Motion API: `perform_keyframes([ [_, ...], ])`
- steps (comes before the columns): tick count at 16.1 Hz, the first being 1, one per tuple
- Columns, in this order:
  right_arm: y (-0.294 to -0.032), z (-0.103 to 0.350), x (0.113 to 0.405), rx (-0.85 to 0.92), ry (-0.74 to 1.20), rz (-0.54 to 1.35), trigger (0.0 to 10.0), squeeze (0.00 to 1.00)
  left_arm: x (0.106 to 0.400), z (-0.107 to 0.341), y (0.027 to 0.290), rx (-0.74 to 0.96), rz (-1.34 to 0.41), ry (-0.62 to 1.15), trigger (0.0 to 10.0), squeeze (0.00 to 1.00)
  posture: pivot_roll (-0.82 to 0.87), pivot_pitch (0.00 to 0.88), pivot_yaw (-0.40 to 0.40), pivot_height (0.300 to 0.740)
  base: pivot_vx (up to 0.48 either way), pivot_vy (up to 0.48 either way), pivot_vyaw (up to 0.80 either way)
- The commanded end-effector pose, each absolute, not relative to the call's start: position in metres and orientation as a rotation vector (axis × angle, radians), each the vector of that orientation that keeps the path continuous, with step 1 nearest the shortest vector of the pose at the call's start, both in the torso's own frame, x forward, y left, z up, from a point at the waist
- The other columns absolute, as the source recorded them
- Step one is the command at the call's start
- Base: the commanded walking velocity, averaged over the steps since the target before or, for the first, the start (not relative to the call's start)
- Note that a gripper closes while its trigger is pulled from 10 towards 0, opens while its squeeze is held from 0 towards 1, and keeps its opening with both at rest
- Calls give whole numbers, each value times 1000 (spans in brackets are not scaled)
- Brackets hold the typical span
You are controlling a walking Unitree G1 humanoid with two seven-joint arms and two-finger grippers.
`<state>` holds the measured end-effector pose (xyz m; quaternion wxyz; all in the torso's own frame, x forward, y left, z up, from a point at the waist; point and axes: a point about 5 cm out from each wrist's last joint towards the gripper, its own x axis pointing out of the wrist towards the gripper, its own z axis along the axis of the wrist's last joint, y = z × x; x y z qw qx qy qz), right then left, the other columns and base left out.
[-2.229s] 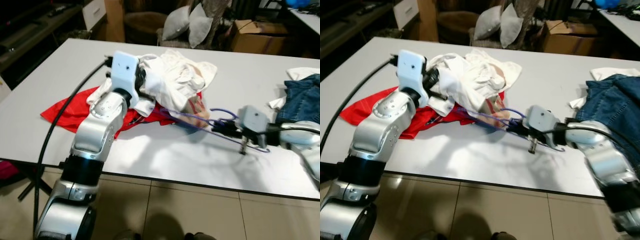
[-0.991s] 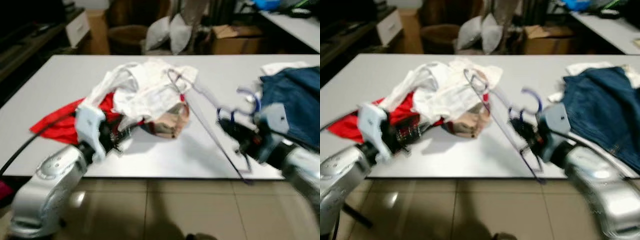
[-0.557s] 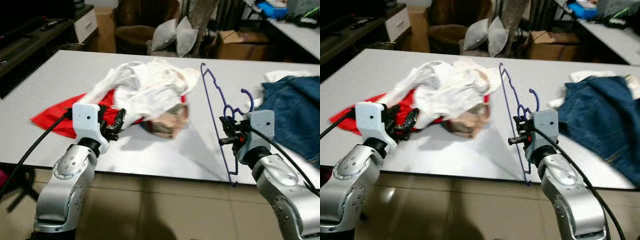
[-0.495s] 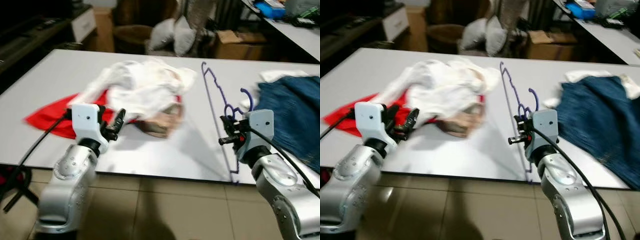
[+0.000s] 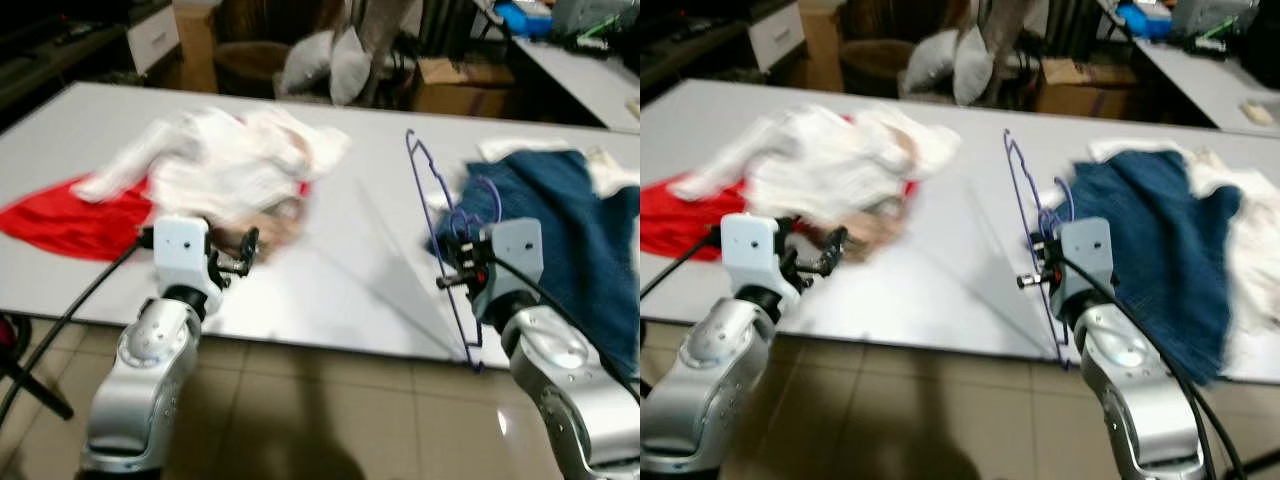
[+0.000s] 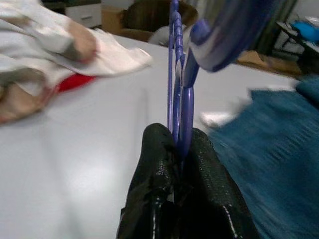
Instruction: Hang hanger
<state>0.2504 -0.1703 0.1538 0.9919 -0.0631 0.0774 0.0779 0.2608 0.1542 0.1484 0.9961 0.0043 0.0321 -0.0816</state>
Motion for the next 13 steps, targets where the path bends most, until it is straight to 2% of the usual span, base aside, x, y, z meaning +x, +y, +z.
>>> perform_keyframes([
  [1,-171,156,251,-128,148,141,10000,0,262,152,149,20,-191,46,10000,588,-163,0,14,740,0,-435,0],
  [4,-174,154,249,-110,161,119,10000,0,265,151,143,16,-207,46,10000,592,-176,0,17,740,0,-430,0],
  [5,-173,155,248,-96,164,122,10000,0,266,152,141,6,-215,32,10000,580,-182,0,15,740,0,0,0],
  [8,-175,156,249,-92,160,127,10000,0,267,150,141,-6,-198,38,10000,306,-177,0,21,740,0,0,-800],
  [9,-176,157,249,-93,155,121,10000,0,266,150,140,4,-212,40,10000,267,-176,0,24,740,0,0,-800],
  [11,-178,158,246,-85,156,100,10000,0,264,148,142,4,-212,46,10000,0,-178,0,24,740,0,0,-800],
  [13,-180,155,242,-67,172,93,10000,0,263,147,149,0,-197,45,10000,0,-177,0,24,740,0,0,-800],
])
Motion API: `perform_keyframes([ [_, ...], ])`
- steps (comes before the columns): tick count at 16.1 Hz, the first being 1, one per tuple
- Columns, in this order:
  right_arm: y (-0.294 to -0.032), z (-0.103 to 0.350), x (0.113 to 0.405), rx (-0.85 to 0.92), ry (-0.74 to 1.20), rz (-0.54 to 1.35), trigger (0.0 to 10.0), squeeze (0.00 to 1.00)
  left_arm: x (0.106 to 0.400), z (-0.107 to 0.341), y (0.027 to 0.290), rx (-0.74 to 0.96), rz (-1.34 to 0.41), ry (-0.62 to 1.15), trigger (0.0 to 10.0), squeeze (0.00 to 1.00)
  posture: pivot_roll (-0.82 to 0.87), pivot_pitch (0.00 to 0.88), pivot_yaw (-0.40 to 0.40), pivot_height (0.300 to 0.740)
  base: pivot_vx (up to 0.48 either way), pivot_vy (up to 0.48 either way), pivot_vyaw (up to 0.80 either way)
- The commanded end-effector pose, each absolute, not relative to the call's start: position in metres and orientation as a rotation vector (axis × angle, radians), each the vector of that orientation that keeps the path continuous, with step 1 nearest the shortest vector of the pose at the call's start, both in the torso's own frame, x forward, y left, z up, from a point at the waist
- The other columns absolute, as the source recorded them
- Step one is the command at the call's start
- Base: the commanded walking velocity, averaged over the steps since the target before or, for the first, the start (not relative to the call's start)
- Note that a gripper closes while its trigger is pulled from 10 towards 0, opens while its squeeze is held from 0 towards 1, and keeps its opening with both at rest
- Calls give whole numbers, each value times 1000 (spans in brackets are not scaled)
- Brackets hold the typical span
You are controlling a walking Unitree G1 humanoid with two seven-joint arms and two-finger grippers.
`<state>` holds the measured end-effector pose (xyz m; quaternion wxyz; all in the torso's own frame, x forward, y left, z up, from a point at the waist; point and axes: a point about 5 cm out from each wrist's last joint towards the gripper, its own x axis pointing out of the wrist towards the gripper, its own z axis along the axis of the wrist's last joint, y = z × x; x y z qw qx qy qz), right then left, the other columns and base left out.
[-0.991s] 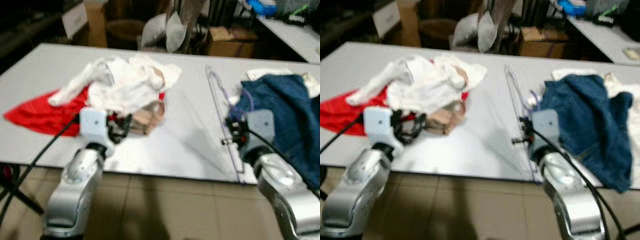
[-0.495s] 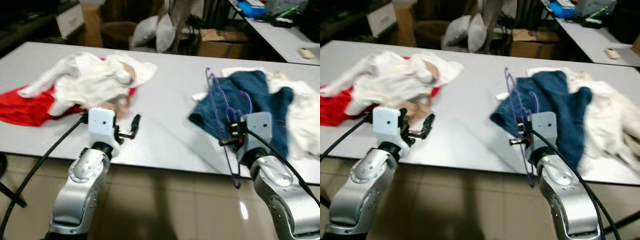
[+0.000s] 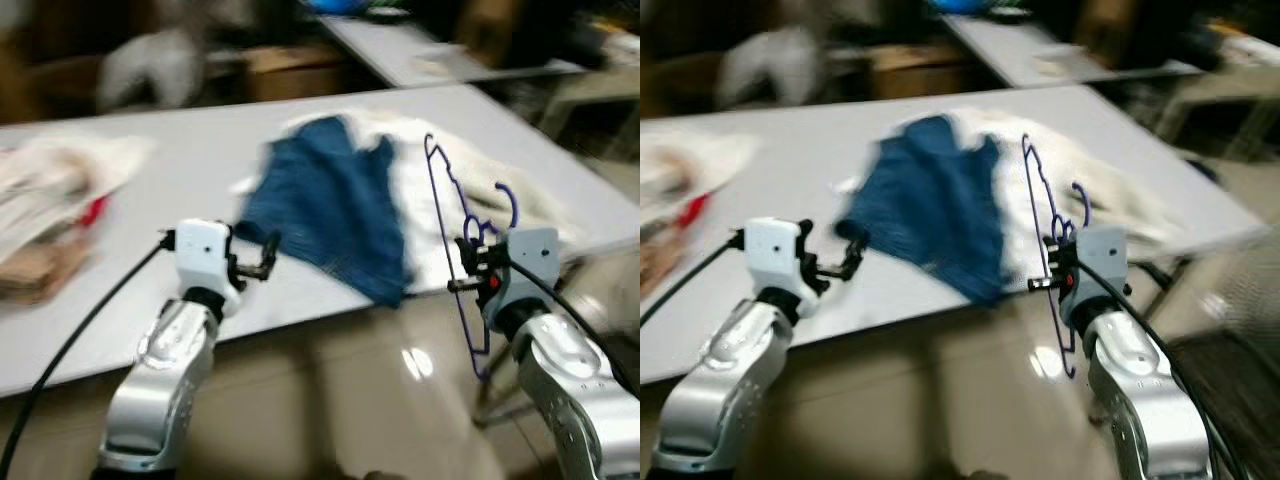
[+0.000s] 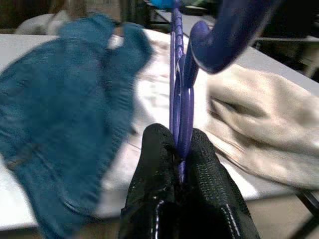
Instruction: Hang hanger
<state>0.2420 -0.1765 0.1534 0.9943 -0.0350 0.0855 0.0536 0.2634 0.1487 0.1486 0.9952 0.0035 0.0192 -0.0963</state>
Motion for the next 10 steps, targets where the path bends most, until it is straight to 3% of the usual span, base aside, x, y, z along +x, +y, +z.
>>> perform_keyframes([
  [1,-179,154,242,-69,174,94,10000,0,263,147,150,0,-196,43,10000,0,-180,0,21,740,0,0,-800],
  [6,-174,148,242,-90,205,130,10000,0,266,146,152,21,-185,49,10000,0,-181,0,27,740,0,123,-731],
  [10,-171,144,239,-119,221,155,10000,0,265,146,154,22,-203,45,10000,0,-185,0,35,740,0,73,0],
])
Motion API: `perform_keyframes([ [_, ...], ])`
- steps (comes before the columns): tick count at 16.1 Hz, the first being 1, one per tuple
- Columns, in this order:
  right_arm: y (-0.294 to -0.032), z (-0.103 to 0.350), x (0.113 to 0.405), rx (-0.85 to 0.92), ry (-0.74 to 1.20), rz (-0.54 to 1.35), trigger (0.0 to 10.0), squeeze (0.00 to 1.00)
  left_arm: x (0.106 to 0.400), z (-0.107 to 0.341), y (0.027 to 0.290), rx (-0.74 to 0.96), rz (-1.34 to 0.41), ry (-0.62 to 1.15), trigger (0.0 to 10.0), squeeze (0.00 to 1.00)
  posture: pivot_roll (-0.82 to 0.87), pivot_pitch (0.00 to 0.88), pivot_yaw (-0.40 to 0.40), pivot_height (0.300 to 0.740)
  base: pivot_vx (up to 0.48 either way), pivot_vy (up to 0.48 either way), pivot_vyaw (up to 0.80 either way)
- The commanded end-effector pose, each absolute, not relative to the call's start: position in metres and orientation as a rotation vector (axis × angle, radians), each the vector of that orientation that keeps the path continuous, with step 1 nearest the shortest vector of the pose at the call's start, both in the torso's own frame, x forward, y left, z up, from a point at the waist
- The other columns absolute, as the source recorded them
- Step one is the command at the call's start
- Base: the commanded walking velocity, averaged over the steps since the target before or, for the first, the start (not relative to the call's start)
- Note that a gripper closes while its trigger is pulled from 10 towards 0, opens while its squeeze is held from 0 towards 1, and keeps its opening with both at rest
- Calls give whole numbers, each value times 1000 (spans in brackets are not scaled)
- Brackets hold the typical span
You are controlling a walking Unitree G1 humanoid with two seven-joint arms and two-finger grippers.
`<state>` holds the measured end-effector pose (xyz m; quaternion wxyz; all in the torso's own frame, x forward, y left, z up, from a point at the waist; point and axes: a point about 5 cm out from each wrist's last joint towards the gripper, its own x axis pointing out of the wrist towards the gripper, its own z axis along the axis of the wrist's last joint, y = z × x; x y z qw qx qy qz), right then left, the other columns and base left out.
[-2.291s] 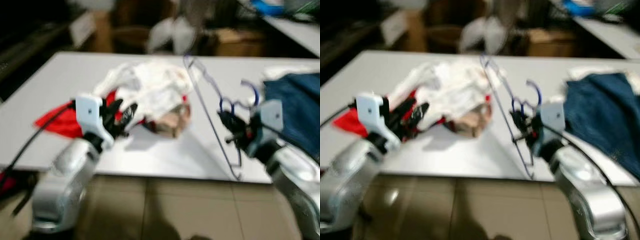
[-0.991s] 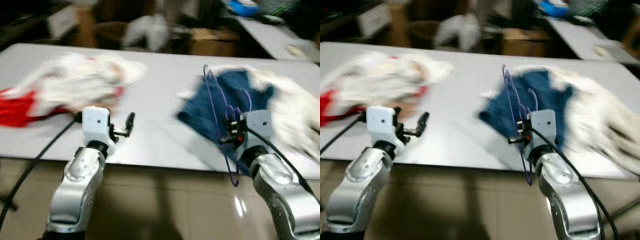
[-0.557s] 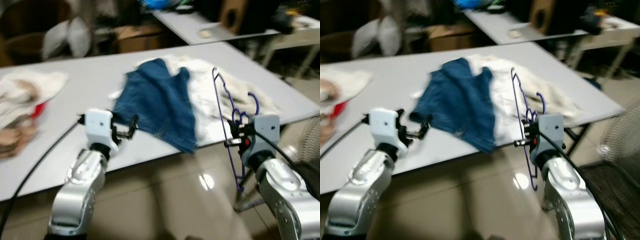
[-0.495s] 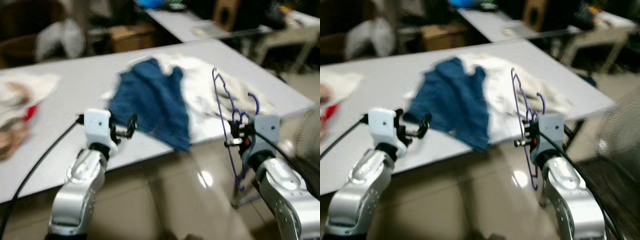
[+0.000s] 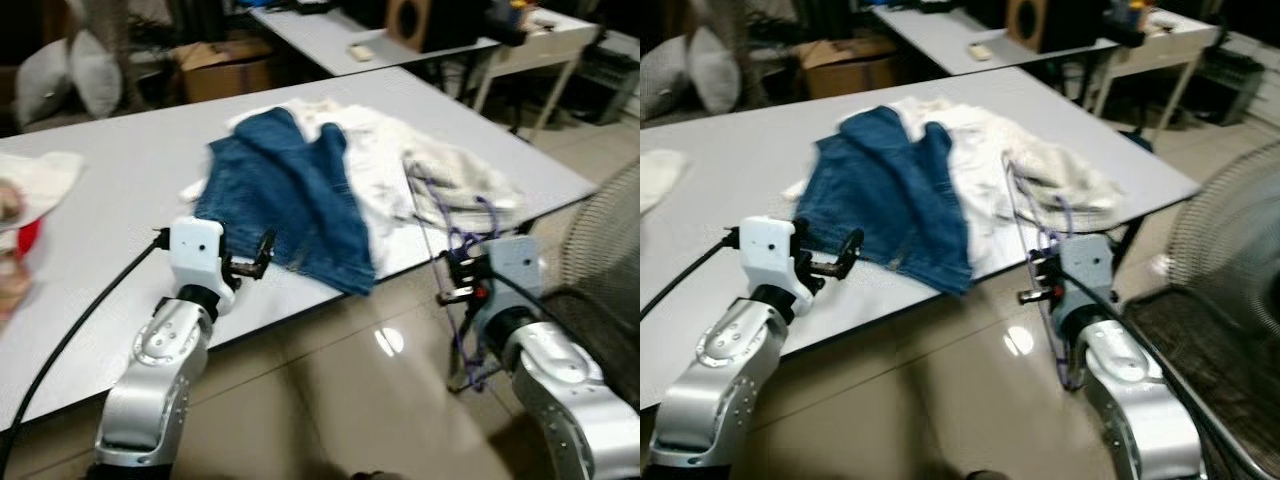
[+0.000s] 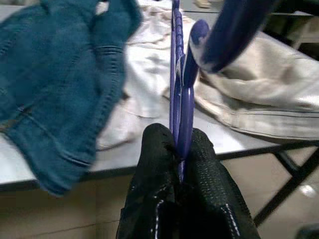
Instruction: Hang hanger
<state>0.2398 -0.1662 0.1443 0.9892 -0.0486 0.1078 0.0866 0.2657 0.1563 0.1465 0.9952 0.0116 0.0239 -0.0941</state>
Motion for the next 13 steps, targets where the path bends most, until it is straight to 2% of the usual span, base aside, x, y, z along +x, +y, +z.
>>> perform_keyframes([
  [1,-172,143,238,-109,222,140,10000,0,266,146,155,22,-204,46,10000,0,-194,0,45,740,0,480,0],
  [2,-174,142,235,-106,224,121,10000,0,267,144,154,18,-208,51,10000,0,-203,0,51,740,0,461,0],
  [7,-180,145,238,-106,199,85,10000,0,271,145,148,22,-236,28,10000,0,-201,0,47,740,0,0,0],
  [8,-179,143,239,-49,207,99,10000,0,269,146,146,19,-258,10,10000,0,-195,0,43,740,0,0,-800],
  [12,-180,145,242,-91,196,100,10000,0,269,147,146,14,-260,6,10000,0,-191,0,41,740,305,0,-800],
  [13,-180,146,242,-96,194,100,10000,0,269,146,146,17,-260,9,10000,0,-192,0,41,740,386,0,0],
])
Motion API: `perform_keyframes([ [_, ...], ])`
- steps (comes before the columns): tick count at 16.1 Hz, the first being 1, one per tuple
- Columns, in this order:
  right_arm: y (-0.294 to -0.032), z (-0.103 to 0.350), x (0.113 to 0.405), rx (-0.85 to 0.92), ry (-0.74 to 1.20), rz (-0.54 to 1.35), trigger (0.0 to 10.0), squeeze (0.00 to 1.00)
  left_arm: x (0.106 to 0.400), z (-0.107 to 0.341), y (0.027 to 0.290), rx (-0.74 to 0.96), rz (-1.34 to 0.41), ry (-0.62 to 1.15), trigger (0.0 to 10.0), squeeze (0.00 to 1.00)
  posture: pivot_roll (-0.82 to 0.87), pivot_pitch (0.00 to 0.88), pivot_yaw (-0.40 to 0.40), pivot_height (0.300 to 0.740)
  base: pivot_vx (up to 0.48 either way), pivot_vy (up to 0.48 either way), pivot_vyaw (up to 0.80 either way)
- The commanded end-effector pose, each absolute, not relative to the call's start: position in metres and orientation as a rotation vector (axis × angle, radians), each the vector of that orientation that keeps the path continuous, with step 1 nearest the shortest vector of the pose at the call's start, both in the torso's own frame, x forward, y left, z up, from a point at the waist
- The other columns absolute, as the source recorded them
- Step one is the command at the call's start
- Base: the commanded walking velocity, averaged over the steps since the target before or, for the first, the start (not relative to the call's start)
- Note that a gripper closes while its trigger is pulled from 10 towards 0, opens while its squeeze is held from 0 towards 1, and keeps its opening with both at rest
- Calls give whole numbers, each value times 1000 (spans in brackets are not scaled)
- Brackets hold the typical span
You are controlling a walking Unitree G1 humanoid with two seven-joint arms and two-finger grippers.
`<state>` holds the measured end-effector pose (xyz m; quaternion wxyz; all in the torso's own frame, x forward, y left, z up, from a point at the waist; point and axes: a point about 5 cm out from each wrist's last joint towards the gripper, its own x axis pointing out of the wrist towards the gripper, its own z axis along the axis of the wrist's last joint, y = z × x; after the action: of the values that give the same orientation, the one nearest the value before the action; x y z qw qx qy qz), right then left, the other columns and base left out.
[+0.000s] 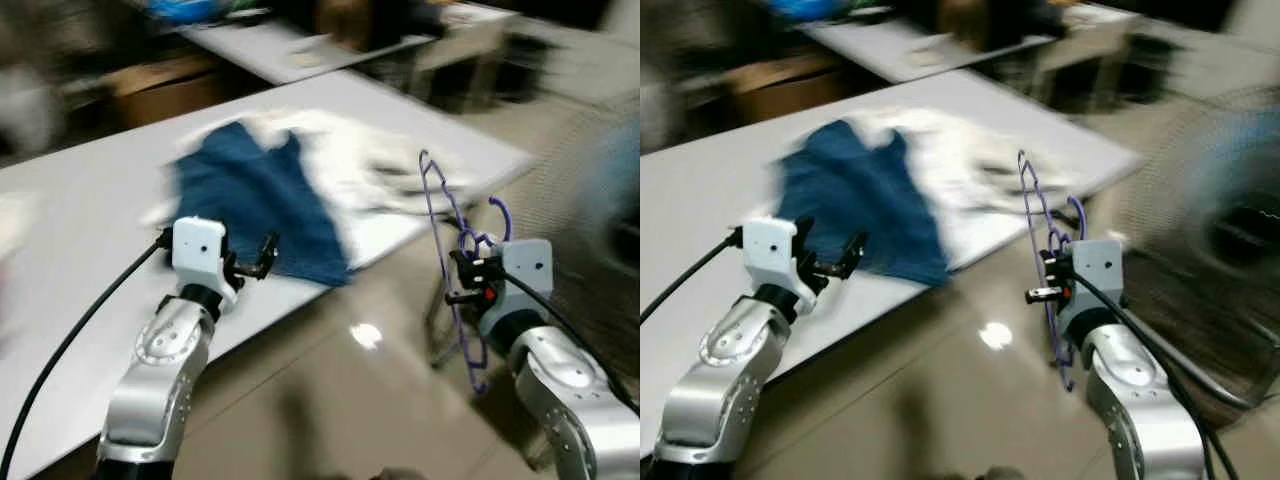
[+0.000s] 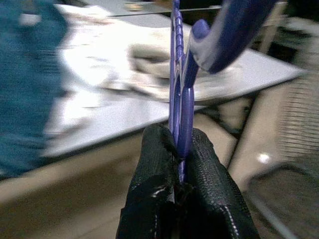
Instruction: Hang hanger
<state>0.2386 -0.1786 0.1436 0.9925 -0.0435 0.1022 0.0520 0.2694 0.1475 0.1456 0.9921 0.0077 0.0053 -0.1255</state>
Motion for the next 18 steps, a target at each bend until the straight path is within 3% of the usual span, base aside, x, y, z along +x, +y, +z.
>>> perform_keyframes([
  [1,-179,146,243,-120,196,128,10000,0,269,144,145,21,-257,14,10000,0,-194,0,42,740,386,0,0],
  [6,-175,147,236,-159,208,326,10000,0,266,140,160,78,-168,37,10000,0,-201,0,45,740,382,0,0],
  [13,-162,145,232,-170,183,427,10000,0,253,137,173,103,-202,58,10000,0,-180,0,47,740,0,0,0],
  [14,-161,143,232,-166,181,430,10000,0,249,138,172,97,-284,56,10000,1000,-175,0,51,740,0,0,0],
  [17,-166,135,234,-212,191,481,10000,0,241,138,171,222,-521,105,10000,1000,-172,0,55,740,0,0,0],
  [18,-171,130,232,-234,205,523,10000,0,239,133,175,341,-617,172,10000,1000,-173,0,57,740,0,0,0],
])
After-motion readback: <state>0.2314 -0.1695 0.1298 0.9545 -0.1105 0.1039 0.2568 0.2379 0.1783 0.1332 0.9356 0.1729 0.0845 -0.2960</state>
